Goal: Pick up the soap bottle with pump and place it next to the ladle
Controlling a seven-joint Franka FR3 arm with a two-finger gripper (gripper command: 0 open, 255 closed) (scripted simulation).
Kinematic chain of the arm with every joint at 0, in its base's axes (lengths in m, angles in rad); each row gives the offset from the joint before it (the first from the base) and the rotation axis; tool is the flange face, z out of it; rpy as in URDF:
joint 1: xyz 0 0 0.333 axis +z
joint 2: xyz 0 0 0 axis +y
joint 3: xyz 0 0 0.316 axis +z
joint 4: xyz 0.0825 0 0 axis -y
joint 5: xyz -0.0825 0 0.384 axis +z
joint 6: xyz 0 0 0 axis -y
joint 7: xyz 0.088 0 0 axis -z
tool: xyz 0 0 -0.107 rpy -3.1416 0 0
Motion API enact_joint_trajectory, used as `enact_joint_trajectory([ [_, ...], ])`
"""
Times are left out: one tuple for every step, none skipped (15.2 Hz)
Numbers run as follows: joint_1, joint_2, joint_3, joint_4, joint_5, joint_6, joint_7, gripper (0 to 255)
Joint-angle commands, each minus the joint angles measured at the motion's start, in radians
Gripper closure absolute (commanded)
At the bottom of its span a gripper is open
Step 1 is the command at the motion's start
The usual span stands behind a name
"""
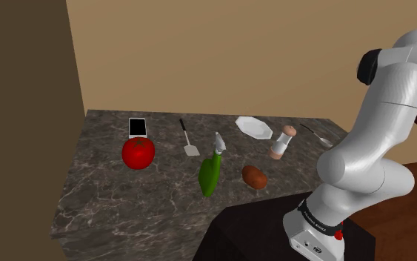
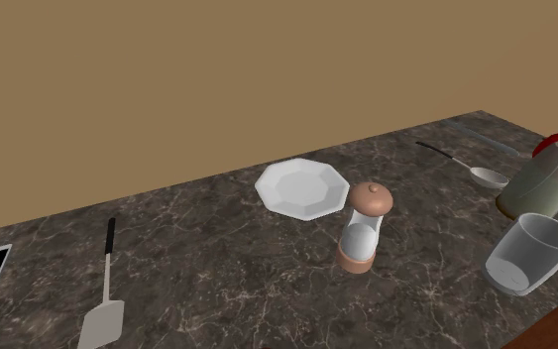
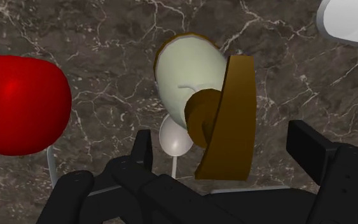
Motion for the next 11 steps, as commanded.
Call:
enact_joint_trajectory([
  [-0.003, -0.011, -0.008, 0.038, -0.012, -0.044, 0.008, 0],
  [-0.007, -0.016, -0.011, 0.067, -0.018, -0.075, 0.013, 0],
  [-0.011, -0.019, -0.013, 0.091, -0.022, -0.1, 0.017, 0],
  [-0.011, -0.019, -0.013, 0.091, -0.022, -0.1, 0.017, 0],
  [-0.011, -0.019, -0.013, 0.091, -0.022, -0.1, 0.017, 0],
  [-0.011, -0.019, -0.013, 0.091, -0.022, -0.1, 0.017, 0],
  [-0.011, -0.019, -0.013, 0.091, -0.022, -0.1, 0.017, 0],
  [-0.011, -0.019, -0.013, 0.091, -0.022, -0.1, 0.017, 0],
  [-0.011, -0.019, -0.013, 0.091, -0.022, -0.1, 0.017, 0],
  [-0.011, -0.019, -0.013, 0.091, -0.022, -0.1, 0.017, 0],
  [-0.011, -0.019, -0.013, 0.091, -0.022, -0.1, 0.017, 0],
])
